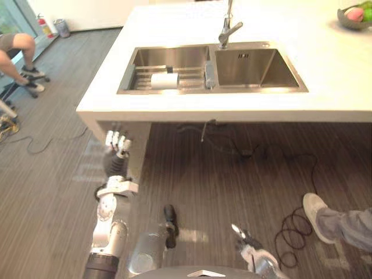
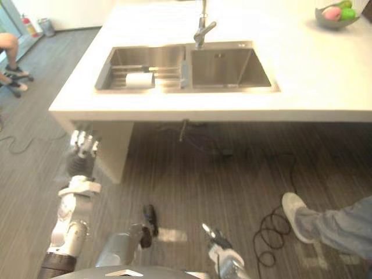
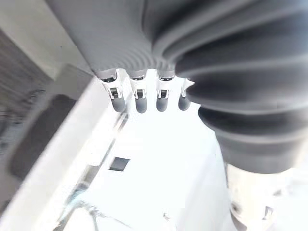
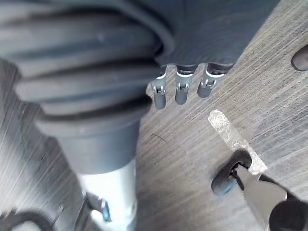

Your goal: Walk over to the sink, pick up the cup, carry it to the dishwasher, place the cup inside the dishwasher, then close the dishwasher door

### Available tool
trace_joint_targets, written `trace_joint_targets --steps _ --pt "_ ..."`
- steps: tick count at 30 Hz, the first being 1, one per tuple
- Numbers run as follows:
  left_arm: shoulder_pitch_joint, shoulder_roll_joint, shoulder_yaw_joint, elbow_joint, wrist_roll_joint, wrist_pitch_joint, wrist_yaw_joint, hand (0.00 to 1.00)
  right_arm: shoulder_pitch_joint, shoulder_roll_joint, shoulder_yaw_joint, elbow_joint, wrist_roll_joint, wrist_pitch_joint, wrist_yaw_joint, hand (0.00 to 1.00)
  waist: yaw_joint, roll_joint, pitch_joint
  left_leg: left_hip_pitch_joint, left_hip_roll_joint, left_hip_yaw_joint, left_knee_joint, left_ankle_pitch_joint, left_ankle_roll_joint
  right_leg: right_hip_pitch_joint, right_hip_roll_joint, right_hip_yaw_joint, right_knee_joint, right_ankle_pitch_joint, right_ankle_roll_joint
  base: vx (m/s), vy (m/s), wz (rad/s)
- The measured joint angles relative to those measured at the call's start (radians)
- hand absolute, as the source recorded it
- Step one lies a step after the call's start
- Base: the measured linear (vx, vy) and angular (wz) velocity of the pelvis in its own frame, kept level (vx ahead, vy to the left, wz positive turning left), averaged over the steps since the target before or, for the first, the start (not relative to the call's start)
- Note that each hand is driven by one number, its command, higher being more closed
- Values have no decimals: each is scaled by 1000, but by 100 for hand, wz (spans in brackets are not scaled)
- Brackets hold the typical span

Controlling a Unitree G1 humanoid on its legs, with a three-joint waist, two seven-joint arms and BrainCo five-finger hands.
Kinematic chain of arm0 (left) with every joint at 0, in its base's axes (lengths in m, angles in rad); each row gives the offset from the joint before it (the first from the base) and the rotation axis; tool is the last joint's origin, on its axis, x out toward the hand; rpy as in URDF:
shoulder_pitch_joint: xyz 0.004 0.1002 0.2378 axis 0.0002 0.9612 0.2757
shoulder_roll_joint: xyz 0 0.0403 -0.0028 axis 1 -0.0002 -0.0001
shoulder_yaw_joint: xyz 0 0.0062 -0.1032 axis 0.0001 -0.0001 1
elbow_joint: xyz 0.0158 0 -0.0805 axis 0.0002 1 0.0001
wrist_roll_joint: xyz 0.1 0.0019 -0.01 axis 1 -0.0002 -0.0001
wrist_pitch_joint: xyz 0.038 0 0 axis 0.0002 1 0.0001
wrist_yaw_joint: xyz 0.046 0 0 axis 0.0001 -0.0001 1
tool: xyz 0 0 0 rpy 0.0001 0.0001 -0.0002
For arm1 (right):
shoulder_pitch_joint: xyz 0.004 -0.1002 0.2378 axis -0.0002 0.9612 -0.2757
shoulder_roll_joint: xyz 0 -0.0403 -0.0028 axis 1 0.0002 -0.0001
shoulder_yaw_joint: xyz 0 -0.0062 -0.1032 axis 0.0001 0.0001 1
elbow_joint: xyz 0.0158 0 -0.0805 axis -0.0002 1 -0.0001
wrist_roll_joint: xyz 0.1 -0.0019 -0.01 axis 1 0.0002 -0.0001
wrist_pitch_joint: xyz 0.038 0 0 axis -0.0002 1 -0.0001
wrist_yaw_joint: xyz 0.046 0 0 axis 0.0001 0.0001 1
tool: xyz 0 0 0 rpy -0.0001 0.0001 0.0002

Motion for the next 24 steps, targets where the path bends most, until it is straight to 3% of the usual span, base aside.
trace_joint_targets --steps 1,2,3,4,5,6,7,8,10,12,13,15,17,20,22,24 --pt "-9 1 16 -34 11 -2 15 0 11 9 -31 24 -4 14 2 0 2 -18 -5 -12 -11 1 26 0 8 -6 -15 0 16 6 2 569 220 2" --pt "-24 3 39 -88 33 -7 37 0 17 26 -95 68 -23 27 3 0 7 -44 -10 -21 -33 3 61 -22 42 -19 -37 0 58 20 -4 509 201 24" --pt "-50 4 63 -136 65 -8 65 0 24 44 -189 130 -67 51 5 0 15 -69 -27 -23 -62 3 80 -71 47 -63 -68 -1 158 64 0 552 226 31" --pt "-64 6 91 -169 77 -5 81 0 31 52 -233 165 -110 61 9 0 17 -75 -35 -6 -79 -1 87 -102 49 -99 -85 -4 253 125 17 508 209 28" --pt "-72 8 127 -195 79 -4 91 0 39 55 -267 193 -145 62 22 0 16 -78 -37 30 -98 -7 78 -131 50 -141 -105 -4 370 211 57 374 220 9" --pt "-77 18 158 -228 86 -5 105 0 41 61 -315 224 -174 61 36 0 14 -78 -38 87 -122 -16 60 -160 48 -217 -153 -2 579 316 161 251 217 5" --pt "-78 33 163 -260 110 -3 112 0 50 73 -356 231 -191 56 44 0 8 -77 -38 163 -150 -36 29 -166 50 -302 -213 -28 791 330 187 100 181 3" --pt "-78 36 159 -279 123 -1 117 0 56 79 -366 229 -192 56 43 0 6 -71 -41 201 -158 -47 7 -169 47 -341 -247 -51 871 317 164 -82 135 4" --pt "-84 41 134 -332 164 2 127 0 74 84 -381 192 -173 45 45 0 -6 -35 -51 327 -154 -90 -65 -178 35 -473 -325 -123 981 253 71 -273 136 1" --pt "-112 57 115 -324 176 7 125 0 79 95 -381 168 -150 43 56 0 -26 -24 -59 419 -145 -116 -114 -198 32 -581 -348 -158 889 195 29 -460 164 24" --pt "-117 61 111 -320 176 7 126 0 82 100 -381 160 -148 43 63 0 -30 -23 -60 432 -143 -121 -121 -207 33 -603 -346 -163 830 183 29 -577 175 43" --pt "-118 62 104 -291 171 6 122 0 98 109 -369 153 -145 45 84 0 -43 -30 -76 453 -138 -170 -106 -248 25 -642 -313 -136 509 176 28 -528 168 68" --pt "-117 60 84 -244 126 11 90 0 129 116 -330 153 -145 47 89 0 -47 -49 -103 461 -133 -205 -86 -278 10 -630 -295 -97 353 224 42 -195 53 80" --pt "-110 60 37 -201 0 77 37 0 154 129 -322 156 -154 47 98 0 -32 -75 -136 495 -103 -195 -95 -303 -30 -546 -264 -150 192 303 49 132 -153 45" --pt "-97 46 13 -152 -11 114 33 0 153 125 -333 157 -120 48 112 0 -16 -61 -155 501 -68 -188 -86 -323 -66 -502 -218 -174 92 301 66 240 -248 -18" --pt "-97 25 -3 -90 -3 151 36 0 127 113 -345 157 -16 50 109 0 -21 -33 -176 487 -20 -167 -73 -323 -112 -477 -154 -175 0 334 42 221 -223 -39"
